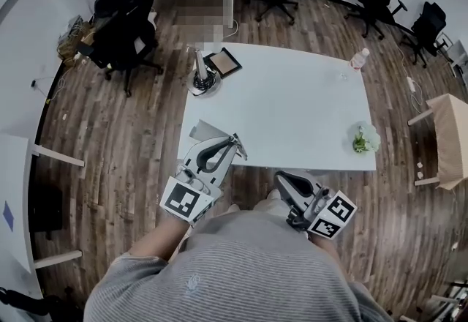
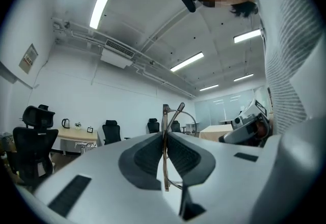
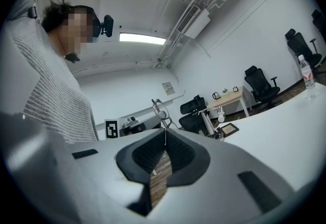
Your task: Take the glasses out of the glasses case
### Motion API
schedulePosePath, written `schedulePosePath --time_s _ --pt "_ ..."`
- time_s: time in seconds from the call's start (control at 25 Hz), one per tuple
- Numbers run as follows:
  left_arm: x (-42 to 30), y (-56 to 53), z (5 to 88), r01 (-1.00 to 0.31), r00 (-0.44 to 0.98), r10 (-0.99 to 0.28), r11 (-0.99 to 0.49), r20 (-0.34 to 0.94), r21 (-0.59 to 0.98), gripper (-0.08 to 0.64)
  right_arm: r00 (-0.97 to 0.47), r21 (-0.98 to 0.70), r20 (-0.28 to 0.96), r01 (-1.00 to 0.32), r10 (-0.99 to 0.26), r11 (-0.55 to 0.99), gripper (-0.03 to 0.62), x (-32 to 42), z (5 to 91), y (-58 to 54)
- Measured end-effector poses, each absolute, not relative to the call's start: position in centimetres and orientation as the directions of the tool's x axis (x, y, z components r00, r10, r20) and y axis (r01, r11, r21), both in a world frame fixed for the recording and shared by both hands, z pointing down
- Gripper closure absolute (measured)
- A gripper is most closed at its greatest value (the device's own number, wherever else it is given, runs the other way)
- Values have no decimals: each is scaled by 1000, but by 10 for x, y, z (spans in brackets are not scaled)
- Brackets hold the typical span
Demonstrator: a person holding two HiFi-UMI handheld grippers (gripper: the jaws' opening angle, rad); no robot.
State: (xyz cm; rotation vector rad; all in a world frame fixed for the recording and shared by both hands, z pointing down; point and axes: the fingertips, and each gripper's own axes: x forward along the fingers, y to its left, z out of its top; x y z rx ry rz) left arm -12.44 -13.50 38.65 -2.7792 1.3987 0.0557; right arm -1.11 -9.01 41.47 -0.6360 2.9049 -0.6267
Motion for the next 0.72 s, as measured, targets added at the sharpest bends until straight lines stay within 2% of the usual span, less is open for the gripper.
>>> schedulePosePath --time_s 0.24,0.72 --pt "-114 -116 353 -772 631 -763 -636 -140 -13 525 -909 -409 -15 -375 -417 832 577 -18 413 -92" --pt "-115 -106 352 -751 652 -745 -660 -139 13 525 -911 -376 26 -390 -412 840 578 -34 420 -100"
